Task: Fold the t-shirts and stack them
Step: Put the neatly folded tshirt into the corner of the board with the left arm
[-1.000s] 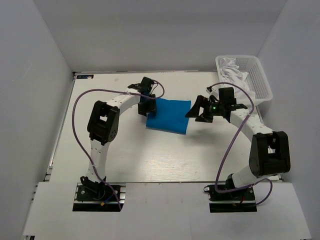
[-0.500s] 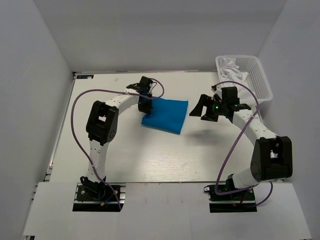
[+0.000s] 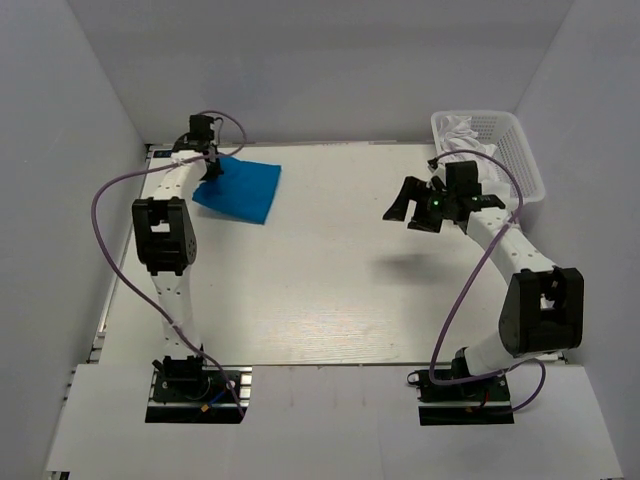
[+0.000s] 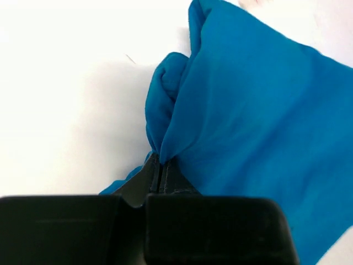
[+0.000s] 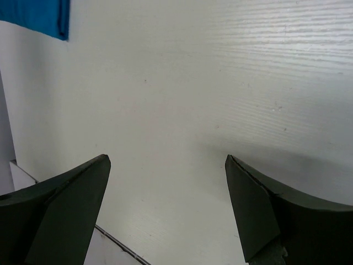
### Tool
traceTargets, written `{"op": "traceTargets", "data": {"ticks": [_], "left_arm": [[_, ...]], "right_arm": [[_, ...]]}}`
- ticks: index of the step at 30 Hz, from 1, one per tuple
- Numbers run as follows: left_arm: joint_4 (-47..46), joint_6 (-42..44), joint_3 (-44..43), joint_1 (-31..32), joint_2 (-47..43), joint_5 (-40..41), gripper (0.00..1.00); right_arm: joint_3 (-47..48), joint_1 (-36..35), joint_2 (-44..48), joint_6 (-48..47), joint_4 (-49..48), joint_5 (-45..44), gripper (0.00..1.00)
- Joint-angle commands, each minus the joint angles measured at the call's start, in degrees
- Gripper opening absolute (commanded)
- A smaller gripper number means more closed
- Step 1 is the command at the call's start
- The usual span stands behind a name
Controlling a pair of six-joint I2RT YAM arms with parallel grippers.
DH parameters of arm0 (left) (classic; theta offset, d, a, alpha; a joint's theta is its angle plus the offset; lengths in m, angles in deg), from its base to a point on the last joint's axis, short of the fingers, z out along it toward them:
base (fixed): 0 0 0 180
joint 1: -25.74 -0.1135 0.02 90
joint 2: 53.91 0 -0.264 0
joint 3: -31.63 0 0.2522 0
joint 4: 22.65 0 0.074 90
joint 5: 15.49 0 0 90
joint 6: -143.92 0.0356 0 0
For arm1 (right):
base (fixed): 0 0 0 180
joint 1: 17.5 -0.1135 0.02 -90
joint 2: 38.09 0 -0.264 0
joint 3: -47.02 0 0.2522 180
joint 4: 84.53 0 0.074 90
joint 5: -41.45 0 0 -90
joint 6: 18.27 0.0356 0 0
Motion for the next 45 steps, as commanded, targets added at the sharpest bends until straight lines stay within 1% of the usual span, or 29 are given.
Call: {"op": "traceTargets", "data": {"ticks": [1,5,8,9,10,12,15,18,20,24,28,31,35,37,38,39,40,45], "left_arm": [[-1.5,3.5,-6.3,-3.6,2.2,2.1,0.00],[-1.5,6.4,-14.2,-7.7,6.0,1.5,0.00],[-3.3,9.8,-17.3,-9.7,8.3,-0.7,0.00],[-3.3,9.8,-18.2,-9.7,9.0,-0.7,0.00],[-3.3,10.5,-21.2,-10.4,9.7,-0.7,0.00],[-2.3,10.5,-23.2,-11.3,11.0,-1.6,0.00],[-3.2,11.1,-23.2,-12.6,11.0,-4.7,0.00],[-3.8,11.1,-23.8,-13.8,12.3,-4.7,0.00],[-2.2,11.1,-25.9,-13.8,13.1,-4.7,0.00],[-3.0,11.1,-25.3,-14.4,13.1,-5.3,0.00],[-3.0,10.5,-25.3,-14.4,13.1,-4.7,0.00],[-3.0,9.6,-26.5,-14.9,13.7,-2.1,0.00],[-4.3,8.4,-24.0,-14.9,12.6,-1.0,0.00],[-4.8,7.4,-24.0,-14.9,12.6,0.5,0.25],[-4.8,6.9,-24.0,-14.9,12.6,1.2,0.41],[-4.8,6.9,-24.0,-14.9,12.6,1.2,0.95],[-4.8,6.9,-23.5,-14.9,11.9,1.2,1.00],[-6.6,5.7,-21.0,-14.9,9.6,1.0,1.00]], "right_arm": [[4.4,0.7,-1.4,-1.3,2.8,-2.0,0.90],[6.4,0.9,-3.1,-1.0,3.1,-2.1,0.90],[7.1,0.9,-4.3,-0.8,3.5,-2.1,0.90],[7.1,0.8,-4.3,-1.1,3.5,-2.1,0.90],[7.3,0.8,-4.4,-1.1,3.6,-2.2,0.90],[7.6,0.9,-4.7,-0.6,3.4,-2.4,0.90],[7.5,1.0,-5.1,-0.1,3.2,-1.6,0.90],[7.9,0.8,-5.4,0.3,3.2,-0.9,0.90],[7.9,0.9,-5.5,0.3,3.0,-0.9,0.90],[7.2,0.9,-5.5,0.8,2.8,-0.6,0.90],[7.1,0.9,-6.1,1.1,2.4,0.7,0.90],[6.8,0.8,-6.2,1.1,2.5,0.8,0.90],[6.5,0.9,-6.1,1.0,2.4,0.3,0.90],[6.2,0.9,-5.9,0.9,2.4,0.5,0.90],[6.3,0.9,-5.9,0.8,2.6,1.0,0.90],[6.0,0.8,-5.8,0.8,2.7,1.2,0.90],[5.9,0.9,-5.9,0.6,2.7,1.2,0.90],[5.4,0.8,-5.4,0.7,2.6,1.5,0.90]]}}
